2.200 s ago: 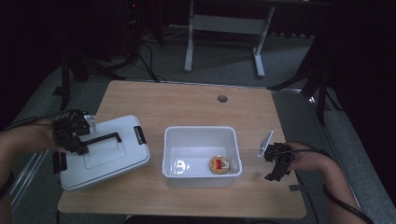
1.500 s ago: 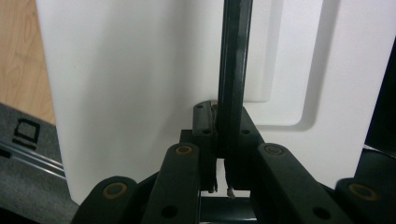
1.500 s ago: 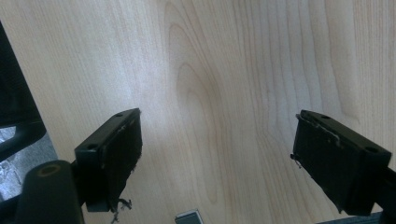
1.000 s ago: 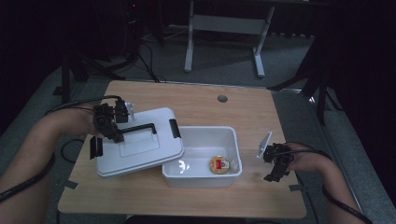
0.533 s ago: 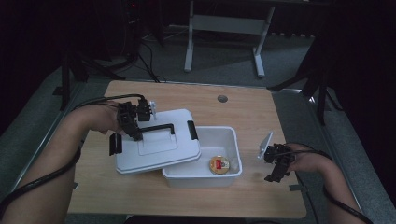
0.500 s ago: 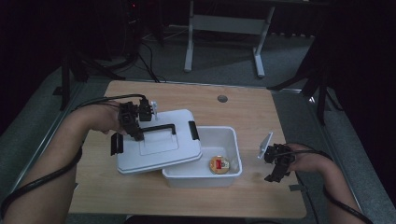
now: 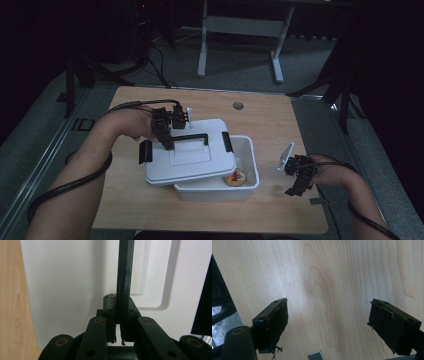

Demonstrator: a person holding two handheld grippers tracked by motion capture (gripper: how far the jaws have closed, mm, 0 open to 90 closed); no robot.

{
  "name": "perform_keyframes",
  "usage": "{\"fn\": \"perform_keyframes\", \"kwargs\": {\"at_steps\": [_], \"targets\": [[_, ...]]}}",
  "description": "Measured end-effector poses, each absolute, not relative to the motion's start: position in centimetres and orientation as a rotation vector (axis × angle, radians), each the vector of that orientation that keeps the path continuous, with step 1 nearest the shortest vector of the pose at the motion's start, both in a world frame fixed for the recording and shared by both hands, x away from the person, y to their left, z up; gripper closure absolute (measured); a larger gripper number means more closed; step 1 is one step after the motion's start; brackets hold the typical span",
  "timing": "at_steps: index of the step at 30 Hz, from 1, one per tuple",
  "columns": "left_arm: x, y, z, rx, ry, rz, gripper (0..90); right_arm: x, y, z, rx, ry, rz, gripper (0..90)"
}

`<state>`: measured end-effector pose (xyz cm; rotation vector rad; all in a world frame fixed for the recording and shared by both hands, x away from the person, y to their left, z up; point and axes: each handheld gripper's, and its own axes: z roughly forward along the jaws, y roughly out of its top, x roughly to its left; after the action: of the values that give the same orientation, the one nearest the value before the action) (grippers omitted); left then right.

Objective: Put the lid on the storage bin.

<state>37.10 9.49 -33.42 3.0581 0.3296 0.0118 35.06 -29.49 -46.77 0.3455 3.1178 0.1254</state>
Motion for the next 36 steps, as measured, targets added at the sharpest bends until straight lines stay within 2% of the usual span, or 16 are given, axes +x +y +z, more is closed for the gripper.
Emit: {"fn": "perform_keyframes", "kwargs": {"at_steps": [19,36], "targets": [[37.4,2.4,-35.0,3.052,0.165,-0.034,83.3,35.0,-29.5,-46.8,0.347,3.118,0.131,15.7],[37.8,1.8,-36.9,3.078,0.167,-0.069,83.2,35.1,-29.3,-47.1,0.346,3.123,0.130,15.7]]}}
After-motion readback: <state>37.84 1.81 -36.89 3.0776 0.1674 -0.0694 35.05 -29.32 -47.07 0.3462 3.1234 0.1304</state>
